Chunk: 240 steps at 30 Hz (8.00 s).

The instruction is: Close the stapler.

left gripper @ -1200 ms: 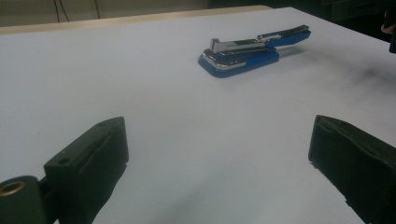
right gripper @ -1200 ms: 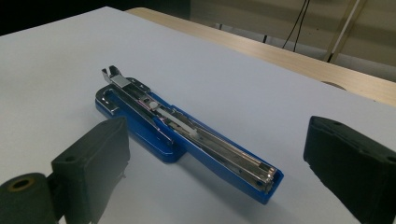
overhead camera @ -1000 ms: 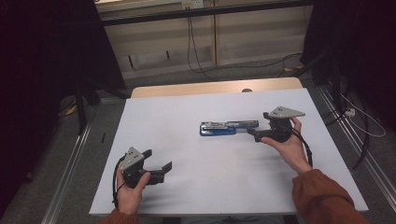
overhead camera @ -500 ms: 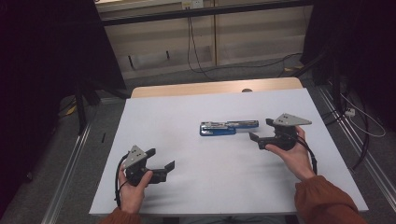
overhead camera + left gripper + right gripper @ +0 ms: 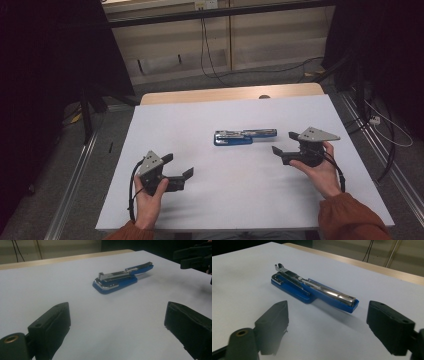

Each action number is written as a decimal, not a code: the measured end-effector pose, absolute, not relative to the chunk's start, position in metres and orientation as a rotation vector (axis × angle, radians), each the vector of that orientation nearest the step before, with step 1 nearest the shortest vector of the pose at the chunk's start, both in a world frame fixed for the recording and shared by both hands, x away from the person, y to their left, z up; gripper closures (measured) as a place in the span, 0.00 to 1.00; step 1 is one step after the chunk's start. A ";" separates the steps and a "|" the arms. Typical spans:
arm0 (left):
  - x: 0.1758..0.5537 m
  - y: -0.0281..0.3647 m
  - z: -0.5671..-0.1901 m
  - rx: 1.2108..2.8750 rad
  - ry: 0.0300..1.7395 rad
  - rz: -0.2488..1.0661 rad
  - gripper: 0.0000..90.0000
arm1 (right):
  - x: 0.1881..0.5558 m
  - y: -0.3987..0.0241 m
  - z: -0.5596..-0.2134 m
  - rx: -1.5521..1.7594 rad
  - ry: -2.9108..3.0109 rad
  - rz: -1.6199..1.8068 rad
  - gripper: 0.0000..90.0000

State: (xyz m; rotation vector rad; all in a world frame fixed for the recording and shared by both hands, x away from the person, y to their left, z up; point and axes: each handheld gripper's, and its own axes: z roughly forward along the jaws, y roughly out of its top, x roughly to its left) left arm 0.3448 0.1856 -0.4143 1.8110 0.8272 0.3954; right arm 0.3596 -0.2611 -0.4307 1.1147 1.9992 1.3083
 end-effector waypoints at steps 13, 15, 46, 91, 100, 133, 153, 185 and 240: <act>0.366 0.160 -0.419 1.853 0.789 0.371 0.06 | 0.362 -0.259 -0.432 1.120 2.026 1.300 0.33; 0.369 0.156 -0.419 1.862 0.776 0.374 0.06 | 0.361 -0.258 -0.433 1.111 2.028 1.285 0.38; 0.429 0.097 -0.429 1.914 0.723 0.414 0.06 | 0.365 -0.263 -0.442 1.135 1.991 1.302 0.97; 0.460 0.080 -0.449 2.044 0.763 0.358 0.94 | 0.378 -0.264 -0.453 1.127 2.089 1.211 1.00; 0.461 0.070 -0.454 2.081 0.740 0.376 1.00 | 0.387 -0.263 -0.454 1.171 2.104 1.201 1.00; 0.465 0.068 -0.452 2.106 0.742 0.353 1.00 | 0.415 -0.249 -0.459 1.244 2.199 1.053 1.00; 0.465 0.068 -0.452 2.102 0.741 0.345 1.00 | 0.422 -0.240 -0.462 1.277 2.207 1.003 1.00; 0.466 0.069 -0.453 2.097 0.747 0.344 1.00 | 0.426 -0.238 -0.463 1.278 2.181 1.030 1.00; 0.458 0.088 -0.444 2.000 0.788 0.301 0.80 | 0.411 -0.245 -0.449 1.266 1.982 1.289 0.43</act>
